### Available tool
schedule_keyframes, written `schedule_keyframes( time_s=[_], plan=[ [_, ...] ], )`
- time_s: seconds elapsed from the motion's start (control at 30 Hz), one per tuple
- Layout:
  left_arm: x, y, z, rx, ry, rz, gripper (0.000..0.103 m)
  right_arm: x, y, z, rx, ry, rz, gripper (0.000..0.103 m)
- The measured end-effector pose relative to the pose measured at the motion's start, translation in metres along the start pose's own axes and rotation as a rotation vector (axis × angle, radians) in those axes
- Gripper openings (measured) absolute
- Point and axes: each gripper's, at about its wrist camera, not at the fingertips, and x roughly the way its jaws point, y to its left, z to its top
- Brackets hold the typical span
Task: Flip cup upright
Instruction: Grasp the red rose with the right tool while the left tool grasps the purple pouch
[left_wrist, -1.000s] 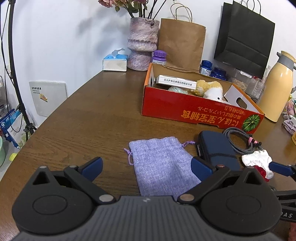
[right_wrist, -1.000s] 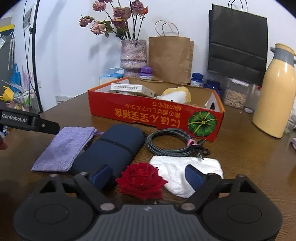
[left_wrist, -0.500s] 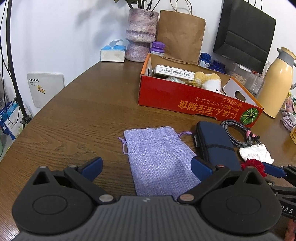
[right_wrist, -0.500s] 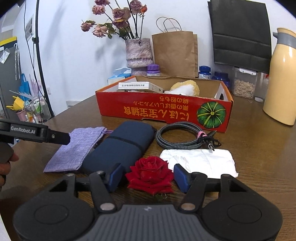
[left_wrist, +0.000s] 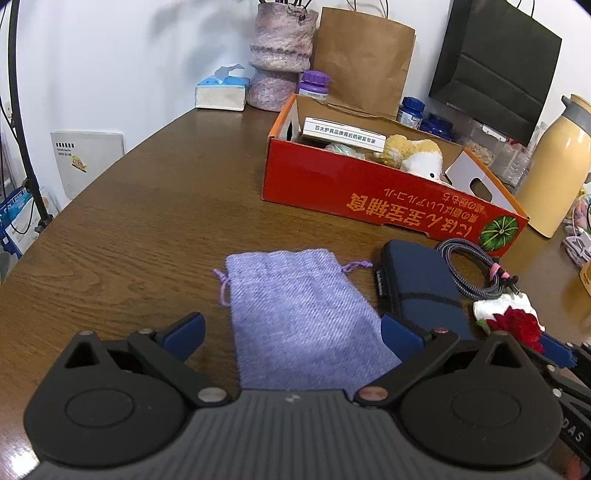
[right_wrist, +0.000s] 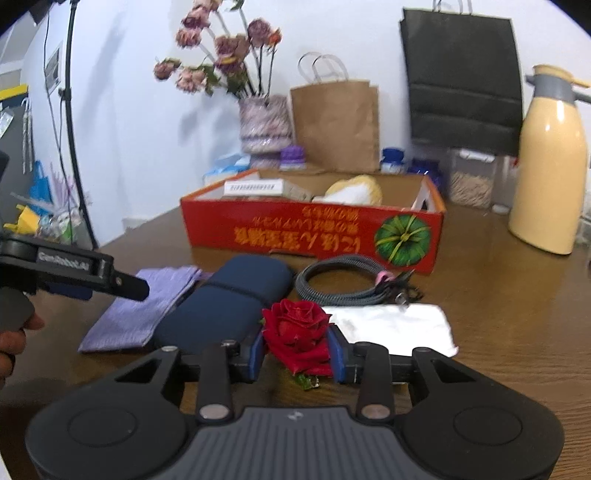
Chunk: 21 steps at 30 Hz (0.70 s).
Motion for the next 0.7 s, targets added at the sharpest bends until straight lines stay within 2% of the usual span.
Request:
schedule_keyframes(
  time_s=[0.2, 0.37, 0.53, 0.7],
  plan=[
    [0.016, -0.011, 0.008, -0.007, 0.006, 0.032, 0.103, -0.002, -0.006, 0.002, 0.022, -0.018, -0.021, 0.034],
    [0.032, -0.017, 0.012, -0.009, 0.018, 0.088, 0.103, -0.001, -0.006, 0.002, 0.022, -0.017, -0.021, 0.034],
    [0.040, -0.019, 0.007, 0.035, 0.017, 0.132, 0.103, -0.001, -0.006, 0.002, 0.022, -0.017, -0.021, 0.034],
    [0.039, -0.009, 0.005, 0.070, 0.007, 0.135, 0.101, 0.000, -0.006, 0.001, 0.021, -0.014, -0.021, 0.035]
  ],
)
